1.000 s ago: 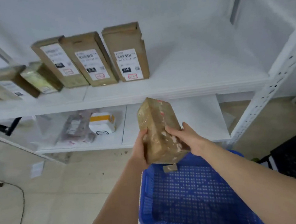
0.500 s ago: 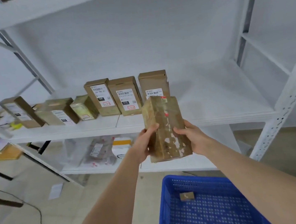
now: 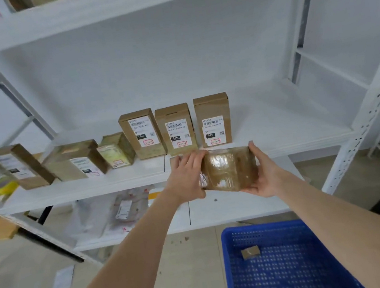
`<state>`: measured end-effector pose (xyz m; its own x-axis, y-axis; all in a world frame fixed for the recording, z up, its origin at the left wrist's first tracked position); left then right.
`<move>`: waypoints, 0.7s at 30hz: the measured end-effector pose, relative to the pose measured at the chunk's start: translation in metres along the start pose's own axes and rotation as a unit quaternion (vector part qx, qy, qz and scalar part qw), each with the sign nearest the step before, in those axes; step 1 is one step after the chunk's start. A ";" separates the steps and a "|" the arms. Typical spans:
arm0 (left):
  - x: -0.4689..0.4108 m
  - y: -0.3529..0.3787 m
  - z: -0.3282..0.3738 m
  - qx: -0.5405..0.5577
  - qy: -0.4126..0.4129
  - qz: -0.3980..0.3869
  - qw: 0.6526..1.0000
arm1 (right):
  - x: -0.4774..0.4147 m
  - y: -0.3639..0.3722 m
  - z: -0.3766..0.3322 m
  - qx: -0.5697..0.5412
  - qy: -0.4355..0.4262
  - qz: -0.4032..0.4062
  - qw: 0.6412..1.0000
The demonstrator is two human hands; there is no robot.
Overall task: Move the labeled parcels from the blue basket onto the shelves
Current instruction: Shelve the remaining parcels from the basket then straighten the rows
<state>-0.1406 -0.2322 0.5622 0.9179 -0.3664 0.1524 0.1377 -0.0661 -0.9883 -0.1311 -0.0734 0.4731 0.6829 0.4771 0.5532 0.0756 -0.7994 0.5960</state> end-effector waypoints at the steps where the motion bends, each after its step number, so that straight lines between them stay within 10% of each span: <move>1: 0.003 0.000 -0.001 -0.018 0.003 0.012 1.000 | 0.002 0.002 0.002 -0.006 -0.002 0.007 1.000; 6: 0.024 -0.007 -0.003 -0.053 0.005 0.094 0.994 | 0.015 0.015 0.006 -0.020 -0.009 -0.008 1.000; 9: 0.035 -0.013 -0.019 0.102 -0.067 0.139 0.983 | 0.023 0.024 0.008 -0.035 -0.046 -0.026 0.998; 15: 0.045 0.034 -0.029 0.697 -0.239 0.022 0.676 | 0.038 0.020 0.011 -0.054 -0.092 -0.056 0.993; 21: 0.048 0.043 -0.004 0.808 -0.196 0.021 0.556 | 0.045 0.013 0.013 0.018 -0.085 -0.073 0.994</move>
<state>-0.0919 -0.2567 0.5269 0.9004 -0.0850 0.4268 -0.0230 0.9701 0.2417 -0.0900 -0.0669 0.4982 0.7751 0.5233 0.3541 0.2068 -0.7397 0.6404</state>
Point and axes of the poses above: each hand's wrist, its own x-axis away from the middle knuckle, its own y-axis out of the palm, z = x × y, the point moved 10 cm from there along -x, towards the middle knuckle, and after that the axes turned 13 degrees about -z, right-handed, at the moved point
